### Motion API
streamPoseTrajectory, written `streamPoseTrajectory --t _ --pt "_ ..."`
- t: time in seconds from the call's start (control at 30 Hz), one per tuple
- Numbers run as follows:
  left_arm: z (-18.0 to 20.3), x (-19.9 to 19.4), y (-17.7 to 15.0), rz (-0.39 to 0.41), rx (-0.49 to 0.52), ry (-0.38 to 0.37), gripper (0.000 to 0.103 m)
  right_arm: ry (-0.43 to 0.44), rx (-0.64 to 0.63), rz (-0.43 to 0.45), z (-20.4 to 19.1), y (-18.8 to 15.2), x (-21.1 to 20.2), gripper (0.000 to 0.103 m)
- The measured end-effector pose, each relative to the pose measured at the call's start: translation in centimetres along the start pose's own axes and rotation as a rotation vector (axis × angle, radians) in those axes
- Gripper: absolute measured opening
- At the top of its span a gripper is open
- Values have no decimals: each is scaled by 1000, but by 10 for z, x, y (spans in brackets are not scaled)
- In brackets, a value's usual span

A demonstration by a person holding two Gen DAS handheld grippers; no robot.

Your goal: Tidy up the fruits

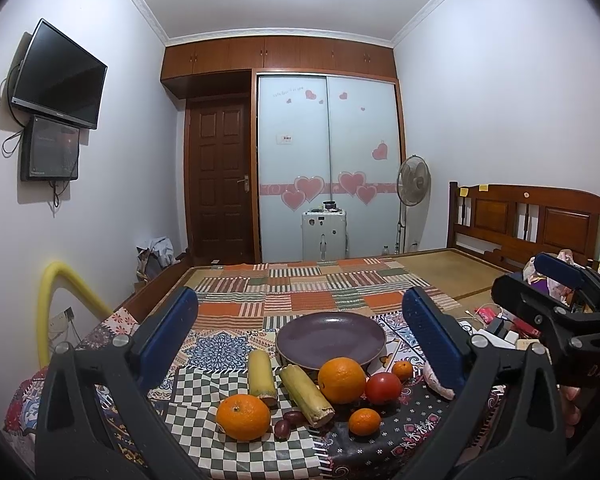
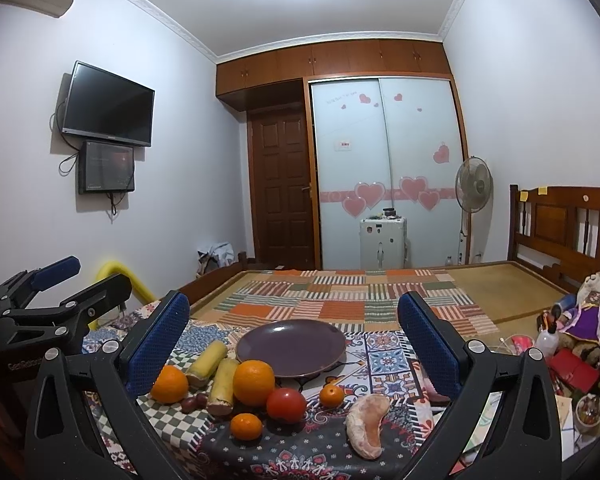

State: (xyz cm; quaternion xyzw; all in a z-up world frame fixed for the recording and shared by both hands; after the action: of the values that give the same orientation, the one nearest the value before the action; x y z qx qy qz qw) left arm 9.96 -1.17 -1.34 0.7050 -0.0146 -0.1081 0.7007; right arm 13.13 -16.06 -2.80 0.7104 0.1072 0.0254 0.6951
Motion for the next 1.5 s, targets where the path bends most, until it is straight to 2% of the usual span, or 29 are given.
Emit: streamPoseTrajectory --t 1.5 --pt "-2 4 -6 -10 -4 3 103 7 10 -17 -1 -1 1 103"
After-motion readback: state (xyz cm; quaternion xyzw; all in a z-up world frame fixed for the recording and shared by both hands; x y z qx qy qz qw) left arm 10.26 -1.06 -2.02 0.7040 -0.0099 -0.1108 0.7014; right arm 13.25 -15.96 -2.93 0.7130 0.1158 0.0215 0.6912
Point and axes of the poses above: each gripper's, at about its wrist camera, not at the fingertips, and x roughly the way its jaws point, z to its right, y to its top, the point moved 10 cm from there along x, roughly the way its jaws point, and after that the axes turned 10 degrees about -y, right-handed, at the moved point
